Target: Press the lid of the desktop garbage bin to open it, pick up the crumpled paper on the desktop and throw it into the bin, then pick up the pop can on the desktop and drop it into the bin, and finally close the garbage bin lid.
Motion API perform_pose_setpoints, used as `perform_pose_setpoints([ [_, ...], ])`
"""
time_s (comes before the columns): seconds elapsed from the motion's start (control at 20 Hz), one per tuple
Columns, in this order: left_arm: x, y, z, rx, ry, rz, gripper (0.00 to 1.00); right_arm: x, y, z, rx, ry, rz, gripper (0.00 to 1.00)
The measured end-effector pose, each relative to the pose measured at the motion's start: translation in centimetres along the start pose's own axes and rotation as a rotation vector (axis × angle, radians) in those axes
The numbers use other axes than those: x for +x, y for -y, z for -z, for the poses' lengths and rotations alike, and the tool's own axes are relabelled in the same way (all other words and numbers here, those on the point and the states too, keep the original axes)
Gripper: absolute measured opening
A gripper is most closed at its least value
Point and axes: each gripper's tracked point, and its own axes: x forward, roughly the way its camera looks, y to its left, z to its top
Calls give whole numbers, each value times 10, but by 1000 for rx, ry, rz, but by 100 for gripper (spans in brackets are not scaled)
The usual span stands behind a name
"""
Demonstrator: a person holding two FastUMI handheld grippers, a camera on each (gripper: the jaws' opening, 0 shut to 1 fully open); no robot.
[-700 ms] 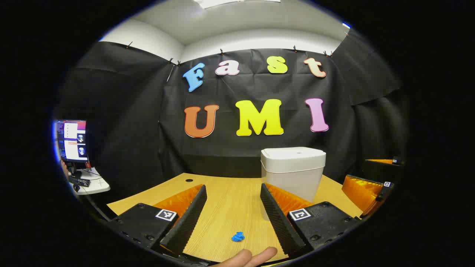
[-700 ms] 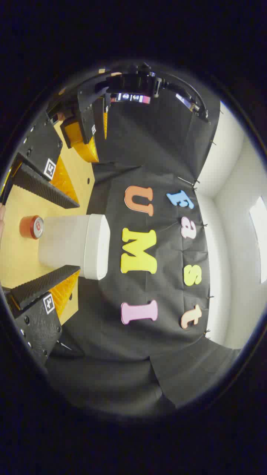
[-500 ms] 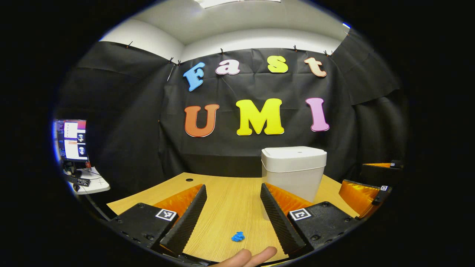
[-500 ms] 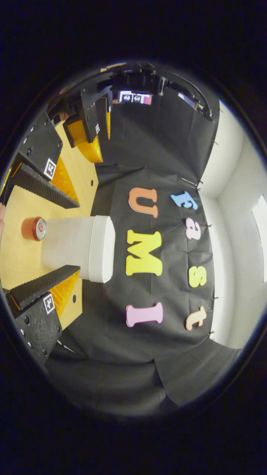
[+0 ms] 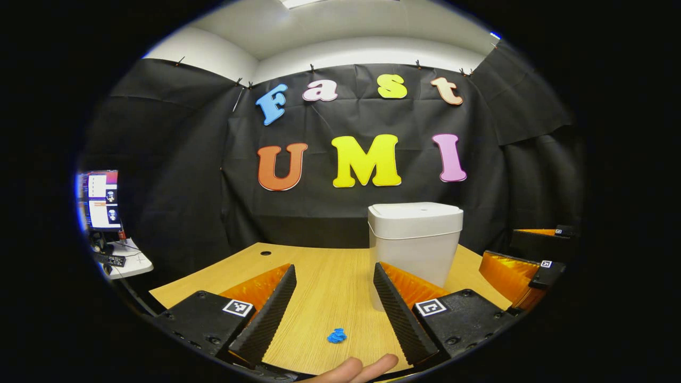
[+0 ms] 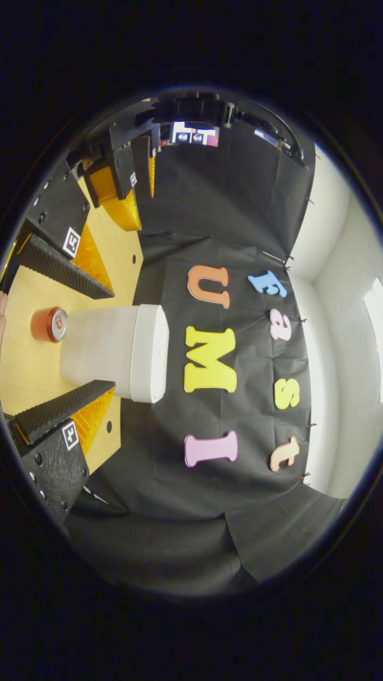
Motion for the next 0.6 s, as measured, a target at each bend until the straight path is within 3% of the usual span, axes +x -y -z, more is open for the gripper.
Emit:
perform_pose_setpoints([
  [0.6,0,9,4,26,9,5,95,7,14,3,7,-15,33,97],
])
